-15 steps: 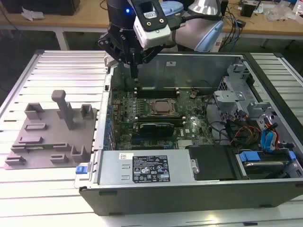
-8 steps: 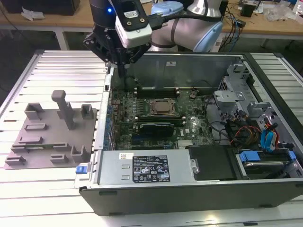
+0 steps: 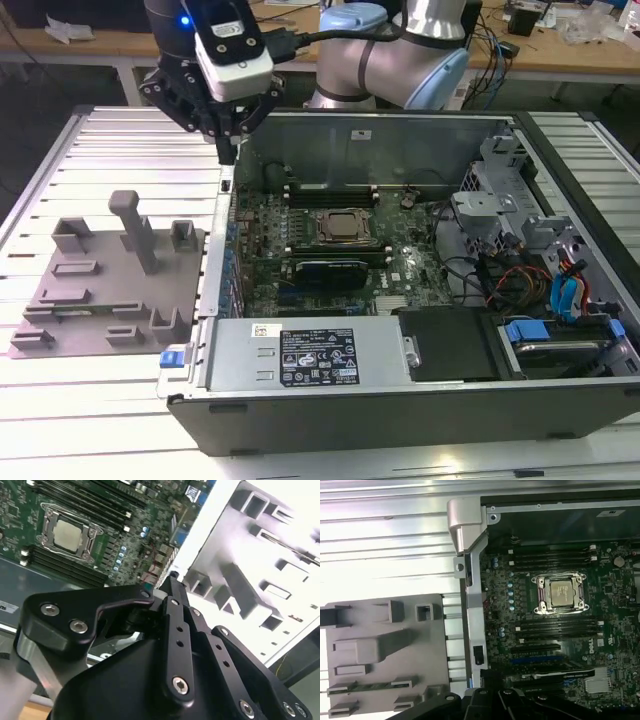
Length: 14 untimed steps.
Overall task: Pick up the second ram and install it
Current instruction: 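Reach for the second ram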
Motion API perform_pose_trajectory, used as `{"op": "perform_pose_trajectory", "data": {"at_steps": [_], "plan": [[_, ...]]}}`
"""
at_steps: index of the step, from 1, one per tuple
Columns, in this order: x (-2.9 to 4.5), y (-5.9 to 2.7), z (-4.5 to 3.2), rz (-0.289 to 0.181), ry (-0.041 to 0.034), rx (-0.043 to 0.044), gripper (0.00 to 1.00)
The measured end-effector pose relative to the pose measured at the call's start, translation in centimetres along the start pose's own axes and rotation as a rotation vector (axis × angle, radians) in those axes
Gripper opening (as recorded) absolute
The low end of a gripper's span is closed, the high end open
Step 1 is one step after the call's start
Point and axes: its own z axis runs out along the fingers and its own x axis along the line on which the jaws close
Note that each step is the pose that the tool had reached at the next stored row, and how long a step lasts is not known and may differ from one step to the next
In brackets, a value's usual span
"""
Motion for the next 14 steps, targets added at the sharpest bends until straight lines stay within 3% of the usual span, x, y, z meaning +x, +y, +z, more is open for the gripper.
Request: {"op": "perform_pose_trajectory", "data": {"at_steps": [6, 9, 12, 14], "plan": [[1.8, -0.14, -0.03, 0.0, 0.0001, 0.0, 0.08], [3.31, -0.25, -0.05, 0.0, 0.0, 0.0, 0.08], [4.27, -0.32, -0.07, 0.0, 0.0, 0.0, 0.08], [5.62, -0.42, -0.09, 0.0, -0.0001, -0.0001, 0.08]]}}
